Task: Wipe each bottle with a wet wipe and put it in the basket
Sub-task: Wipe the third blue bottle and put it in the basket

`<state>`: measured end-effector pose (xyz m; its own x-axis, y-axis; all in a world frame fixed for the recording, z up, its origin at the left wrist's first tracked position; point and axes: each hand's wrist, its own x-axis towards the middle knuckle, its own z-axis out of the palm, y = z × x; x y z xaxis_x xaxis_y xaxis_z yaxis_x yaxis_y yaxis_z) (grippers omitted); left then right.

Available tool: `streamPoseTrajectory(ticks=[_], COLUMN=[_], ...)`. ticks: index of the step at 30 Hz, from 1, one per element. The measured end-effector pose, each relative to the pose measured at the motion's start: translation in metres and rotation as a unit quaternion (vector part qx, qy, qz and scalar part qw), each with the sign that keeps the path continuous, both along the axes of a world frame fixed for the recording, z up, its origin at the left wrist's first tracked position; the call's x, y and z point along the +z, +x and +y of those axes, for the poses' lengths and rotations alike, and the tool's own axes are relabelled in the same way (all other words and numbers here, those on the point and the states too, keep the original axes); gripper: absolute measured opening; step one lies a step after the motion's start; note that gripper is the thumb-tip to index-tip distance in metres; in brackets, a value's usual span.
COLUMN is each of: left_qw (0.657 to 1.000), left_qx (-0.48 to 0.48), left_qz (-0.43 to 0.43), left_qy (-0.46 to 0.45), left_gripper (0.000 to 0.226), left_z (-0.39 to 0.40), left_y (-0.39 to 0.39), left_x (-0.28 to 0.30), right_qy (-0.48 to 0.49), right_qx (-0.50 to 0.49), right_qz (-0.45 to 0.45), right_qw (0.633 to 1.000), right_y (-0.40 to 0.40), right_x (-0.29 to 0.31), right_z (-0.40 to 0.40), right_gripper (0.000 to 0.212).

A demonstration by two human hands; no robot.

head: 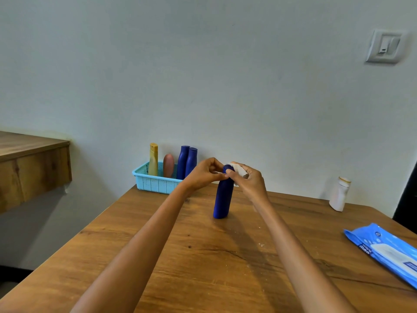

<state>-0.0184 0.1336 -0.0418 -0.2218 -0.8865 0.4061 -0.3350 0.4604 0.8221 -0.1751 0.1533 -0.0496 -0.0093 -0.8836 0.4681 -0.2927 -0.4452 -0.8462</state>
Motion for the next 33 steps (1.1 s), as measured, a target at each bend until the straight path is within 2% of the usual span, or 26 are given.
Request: streamPoseTrajectory(ticks=[3, 10, 14, 17, 20, 25, 28, 33], left_qw=[1.000, 0.997, 0.995, 0.990, 0.987, 0.985, 0.986, 0.985], left_qx=[0.015, 0.074, 0.095, 0.112, 0.128, 0.139, 0.140, 0.145], left_qz=[0.017, 0.030, -0.008, -0.044, -0.059, -0.072, -0.067, -0.068], left_qy=[-0.013, -0.024, -0.035, -0.066, -0.077, -0.073, -0.065, -0.059], left_gripper=[0.023, 0.040, 0.043, 0.036, 0.027, 0.022, 0.025, 0.037], left_z=[0.000, -0.007, -0.006, -0.002, -0.001, -0.001, 0.000, 0.001], left_y=[-0.006, -0.004, -0.005, -0.013, -0.019, -0.018, -0.020, -0.021], left_x=[-0.002, -0.008, -0.007, -0.007, -0.006, -0.006, -0.006, -0.006], right_qy=[0.009, -0.082, -0.103, -0.103, -0.096, -0.128, -0.129, -0.023], right_qx=[0.003, -0.077, -0.076, -0.064, -0.046, -0.039, -0.049, -0.028], right_qz=[-0.031, 0.038, 0.011, 0.000, 0.068, 0.112, 0.080, -0.100], right_qw=[0.999, 0.993, 0.992, 0.993, 0.992, 0.985, 0.987, 0.994], right_y=[-0.003, 0.007, 0.007, 0.009, 0.010, 0.005, 0.003, 0.003], right_x=[0.005, 0.001, 0.000, 0.003, 0.002, 0.006, 0.006, -0.002], right_z=[0.002, 0.001, 0.002, 0.002, 0.000, -0.005, -0.008, -0.007], right_gripper=[0.038, 0.024, 0.020, 0.026, 0.035, 0.023, 0.014, 0.018])
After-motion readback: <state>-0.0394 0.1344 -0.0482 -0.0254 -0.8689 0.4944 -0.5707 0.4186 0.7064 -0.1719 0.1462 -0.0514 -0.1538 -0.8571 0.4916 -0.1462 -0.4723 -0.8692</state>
